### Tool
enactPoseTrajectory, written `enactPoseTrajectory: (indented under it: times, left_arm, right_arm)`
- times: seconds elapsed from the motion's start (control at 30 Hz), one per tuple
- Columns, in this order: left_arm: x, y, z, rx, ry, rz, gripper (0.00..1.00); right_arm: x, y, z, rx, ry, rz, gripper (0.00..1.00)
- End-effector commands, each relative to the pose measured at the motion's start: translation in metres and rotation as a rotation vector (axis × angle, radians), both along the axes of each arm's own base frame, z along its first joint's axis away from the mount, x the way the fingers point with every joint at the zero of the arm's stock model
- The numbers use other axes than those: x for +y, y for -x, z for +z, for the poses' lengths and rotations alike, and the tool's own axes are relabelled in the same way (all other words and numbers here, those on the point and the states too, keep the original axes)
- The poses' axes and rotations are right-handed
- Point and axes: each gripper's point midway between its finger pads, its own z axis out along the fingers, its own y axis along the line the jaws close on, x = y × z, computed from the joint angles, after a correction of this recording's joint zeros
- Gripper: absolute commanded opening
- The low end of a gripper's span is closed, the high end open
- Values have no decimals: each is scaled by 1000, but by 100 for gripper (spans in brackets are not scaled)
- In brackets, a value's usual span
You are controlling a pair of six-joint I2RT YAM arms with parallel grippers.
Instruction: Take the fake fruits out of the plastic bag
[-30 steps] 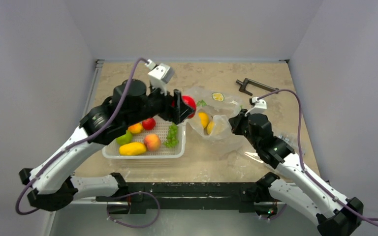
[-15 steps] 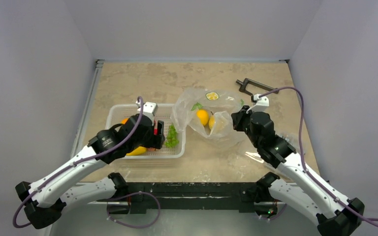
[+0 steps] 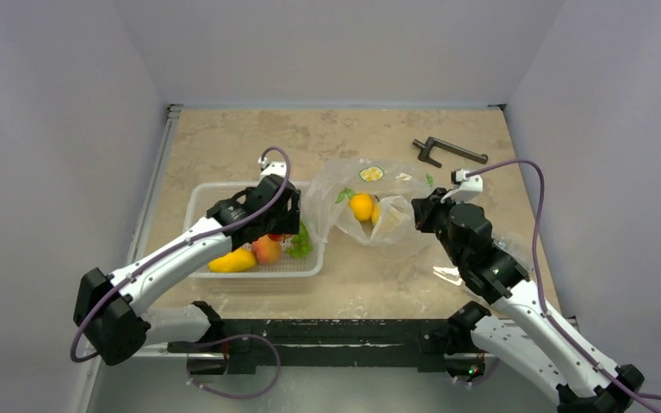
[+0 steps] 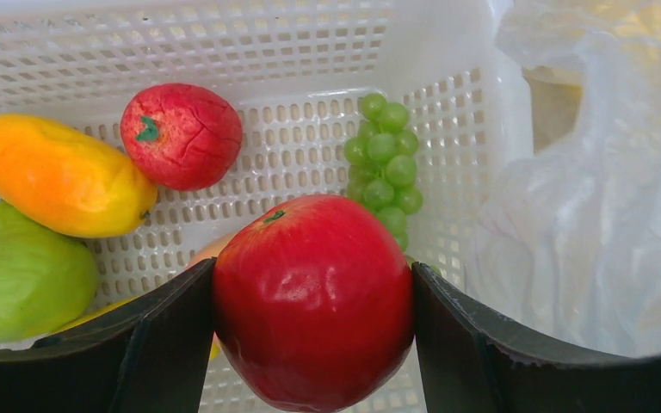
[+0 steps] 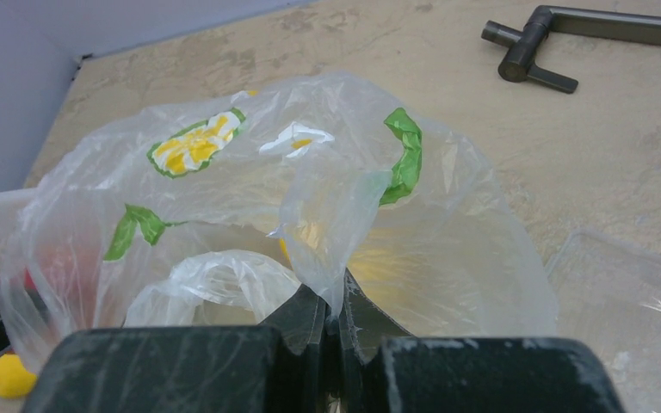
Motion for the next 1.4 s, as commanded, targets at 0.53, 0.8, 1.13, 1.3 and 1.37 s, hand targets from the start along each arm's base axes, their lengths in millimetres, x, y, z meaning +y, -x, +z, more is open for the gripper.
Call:
enactPoseTrajectory:
  times: [0.53, 0.8, 1.13, 1.3, 1.37]
  left_arm:
    - [10, -46, -41, 61, -53, 145, 31]
    - [14, -41, -45, 75, -39, 154, 78]
    - [17, -31, -11, 22, 26, 125, 91]
    - [5, -17, 26, -41, 163, 40, 92]
    - [-3, -8, 42, -55, 237, 0, 92]
  right_arm:
    - [-1, 1, -5, 3, 16, 7, 0]
    - [2, 3, -10, 20, 7, 18, 0]
    - [7, 7, -12, 49, -6, 47, 0]
    - [17, 13, -19, 88, -18, 107, 0]
    - [22, 17, -21, 106, -34, 133, 0]
